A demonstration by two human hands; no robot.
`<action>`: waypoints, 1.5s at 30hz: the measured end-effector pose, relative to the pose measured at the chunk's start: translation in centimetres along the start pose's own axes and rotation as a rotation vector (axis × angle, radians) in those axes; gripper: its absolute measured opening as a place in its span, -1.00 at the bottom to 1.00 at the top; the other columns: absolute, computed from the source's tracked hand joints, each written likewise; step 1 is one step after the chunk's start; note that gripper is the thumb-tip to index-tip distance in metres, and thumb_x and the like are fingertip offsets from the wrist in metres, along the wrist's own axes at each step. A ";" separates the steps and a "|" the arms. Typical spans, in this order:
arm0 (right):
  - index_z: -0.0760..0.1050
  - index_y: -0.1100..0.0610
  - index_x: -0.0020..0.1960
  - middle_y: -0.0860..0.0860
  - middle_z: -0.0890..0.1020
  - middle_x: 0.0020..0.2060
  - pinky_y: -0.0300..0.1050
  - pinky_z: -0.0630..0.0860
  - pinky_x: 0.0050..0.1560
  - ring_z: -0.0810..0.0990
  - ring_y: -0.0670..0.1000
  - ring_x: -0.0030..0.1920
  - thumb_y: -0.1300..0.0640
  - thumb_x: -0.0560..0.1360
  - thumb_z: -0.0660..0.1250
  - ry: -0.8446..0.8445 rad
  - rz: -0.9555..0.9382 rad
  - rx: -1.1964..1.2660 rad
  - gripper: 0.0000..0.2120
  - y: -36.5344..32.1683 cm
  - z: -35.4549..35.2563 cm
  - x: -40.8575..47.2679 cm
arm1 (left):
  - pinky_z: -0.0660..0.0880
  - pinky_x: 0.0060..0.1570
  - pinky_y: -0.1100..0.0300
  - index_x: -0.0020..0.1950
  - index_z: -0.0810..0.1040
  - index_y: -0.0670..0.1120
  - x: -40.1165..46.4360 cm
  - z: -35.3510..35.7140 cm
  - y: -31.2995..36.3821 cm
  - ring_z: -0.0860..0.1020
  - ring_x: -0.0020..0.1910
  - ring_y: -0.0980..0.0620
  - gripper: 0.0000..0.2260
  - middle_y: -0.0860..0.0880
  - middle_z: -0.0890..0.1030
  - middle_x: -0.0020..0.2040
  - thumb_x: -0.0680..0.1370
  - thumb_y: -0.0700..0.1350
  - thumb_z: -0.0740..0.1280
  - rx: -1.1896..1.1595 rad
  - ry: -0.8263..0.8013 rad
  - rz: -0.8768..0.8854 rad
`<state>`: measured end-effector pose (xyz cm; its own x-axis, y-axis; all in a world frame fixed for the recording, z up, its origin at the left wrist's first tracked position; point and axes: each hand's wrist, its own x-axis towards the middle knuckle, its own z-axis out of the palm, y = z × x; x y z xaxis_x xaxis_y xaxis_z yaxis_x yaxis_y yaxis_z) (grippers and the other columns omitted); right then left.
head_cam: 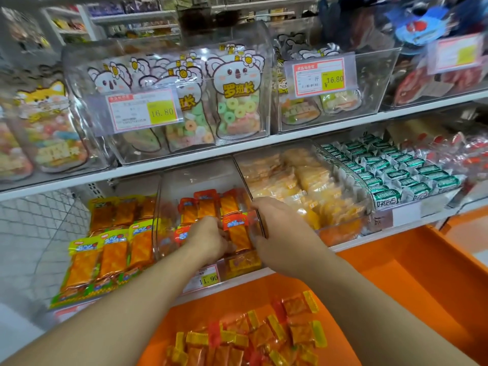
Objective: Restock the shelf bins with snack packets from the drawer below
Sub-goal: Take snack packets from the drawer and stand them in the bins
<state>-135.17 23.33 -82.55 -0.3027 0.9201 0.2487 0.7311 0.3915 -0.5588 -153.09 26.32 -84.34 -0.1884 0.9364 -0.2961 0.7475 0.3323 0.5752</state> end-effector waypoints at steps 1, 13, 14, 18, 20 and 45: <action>0.37 -0.04 0.50 -0.12 0.48 0.40 -0.08 0.47 0.40 0.42 -0.03 0.43 0.16 0.53 0.39 0.007 -0.011 -0.004 -0.44 0.0 0.1 0.0 | 0.62 0.14 -0.01 -0.12 0.50 0.01 -0.2 0.0 0.0 0.63 -0.02 -0.02 -0.69 -0.03 0.66 -0.07 0.41 -0.17 0.64 0.006 0.004 0.009; 0.44 -0.01 0.43 -0.07 0.51 0.29 -0.17 0.46 0.20 0.44 -0.01 0.32 0.14 0.52 0.38 -0.009 0.000 -0.070 -0.51 -1.7 -2.6 -1.5 | 0.51 -0.07 0.32 0.40 0.50 0.16 -6.3 -1.1 -2.0 0.56 0.10 0.23 -0.50 0.24 0.61 0.16 0.49 0.07 0.55 -0.097 0.254 0.341; 0.47 -0.03 0.40 -0.09 0.52 0.25 -0.14 0.52 0.16 0.47 -0.02 0.26 0.11 0.53 0.36 0.008 -0.006 -0.089 -0.56 -2.0 -2.7 -1.9 | 0.54 -0.07 0.31 0.34 0.54 0.17 -7.6 -0.9 -2.6 0.58 0.07 0.25 -0.57 0.25 0.62 0.11 0.50 0.04 0.55 -0.157 0.289 0.401; 0.57 -0.05 0.00 -0.12 0.62 -0.17 0.01 0.61 -0.16 0.61 -0.03 -0.16 0.13 0.51 0.30 -0.101 -0.035 -0.017 -0.87 -2.4 -1.4 -4.3 | 0.53 -0.16 0.33 0.14 0.62 0.11 -12.5 1.6 -6.7 0.64 -0.06 0.14 -0.74 0.17 0.68 -0.07 0.52 -0.13 0.53 -0.383 0.223 0.487; 0.56 -0.04 -0.06 -0.10 0.63 -0.23 0.06 0.62 -0.18 0.63 0.01 -0.19 0.09 0.48 0.28 -0.249 0.023 -0.063 -0.89 -1.4 0.9 -6.1 | 0.53 -0.17 0.27 0.10 0.61 0.12 -13.5 4.1 -10.2 0.64 -0.09 0.12 -0.75 0.20 0.67 -0.09 0.52 -0.17 0.52 -0.395 0.135 0.409; 0.19 0.12 0.59 0.12 0.34 0.51 0.13 0.29 0.51 0.28 0.22 0.50 -0.14 0.48 0.45 -0.601 0.271 -0.309 -0.18 9.1 33.2 -11.5 | 0.27 0.53 -0.07 0.66 0.16 0.19 -3.3 19.5 -36.6 0.26 0.57 -0.23 -0.16 -0.12 0.15 0.66 0.46 0.10 0.52 0.153 -0.044 -0.105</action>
<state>-145.31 16.79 -116.77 -0.3051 0.8668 -0.3943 0.9404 0.2091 -0.2680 -167.38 8.87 -119.27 -0.2451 0.8904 -0.3835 0.8137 0.4040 0.4179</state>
